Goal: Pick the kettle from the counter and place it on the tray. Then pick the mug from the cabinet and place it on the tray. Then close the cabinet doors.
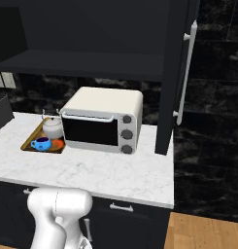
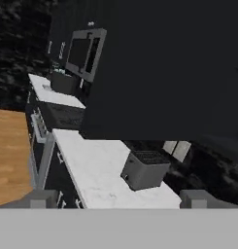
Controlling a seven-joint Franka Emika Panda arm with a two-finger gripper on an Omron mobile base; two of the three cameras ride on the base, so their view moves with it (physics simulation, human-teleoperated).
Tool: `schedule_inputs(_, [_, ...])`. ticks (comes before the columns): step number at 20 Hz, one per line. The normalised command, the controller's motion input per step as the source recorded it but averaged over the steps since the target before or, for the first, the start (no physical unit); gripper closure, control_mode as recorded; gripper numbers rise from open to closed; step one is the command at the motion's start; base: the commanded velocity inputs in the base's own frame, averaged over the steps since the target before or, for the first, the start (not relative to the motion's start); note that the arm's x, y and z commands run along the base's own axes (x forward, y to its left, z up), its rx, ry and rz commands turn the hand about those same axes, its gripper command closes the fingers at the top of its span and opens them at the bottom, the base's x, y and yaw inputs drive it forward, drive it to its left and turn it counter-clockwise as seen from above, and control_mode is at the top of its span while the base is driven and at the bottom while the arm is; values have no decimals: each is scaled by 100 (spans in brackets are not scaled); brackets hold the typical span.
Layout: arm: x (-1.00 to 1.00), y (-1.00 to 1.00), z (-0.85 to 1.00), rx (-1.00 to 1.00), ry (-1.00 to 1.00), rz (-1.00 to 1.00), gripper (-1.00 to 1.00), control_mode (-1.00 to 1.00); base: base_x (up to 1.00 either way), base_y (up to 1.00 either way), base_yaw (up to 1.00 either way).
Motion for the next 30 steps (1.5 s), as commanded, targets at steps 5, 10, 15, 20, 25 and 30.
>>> schedule_inputs(5, [-37, 88, -2, -23, -56, 3, -100, -100, 0, 0, 0])
schedule_inputs(10, [-6, 77, 8, -23, 7, 1, -100, -100, 0, 0, 0])
schedule_inputs(15, [-5, 65, 23, -36, -18, 7, -100, -100, 0, 0, 0])
schedule_inputs(20, [5, 52, 22, -30, -36, 0, -100, -100, 0, 0, 0])
schedule_inputs(25, [12, 49, 4, -27, -34, 0, -100, -100, 0, 0, 0])
schedule_inputs(30, [28, 27, 17, -16, -4, 0, -100, -100, 0, 0, 0])
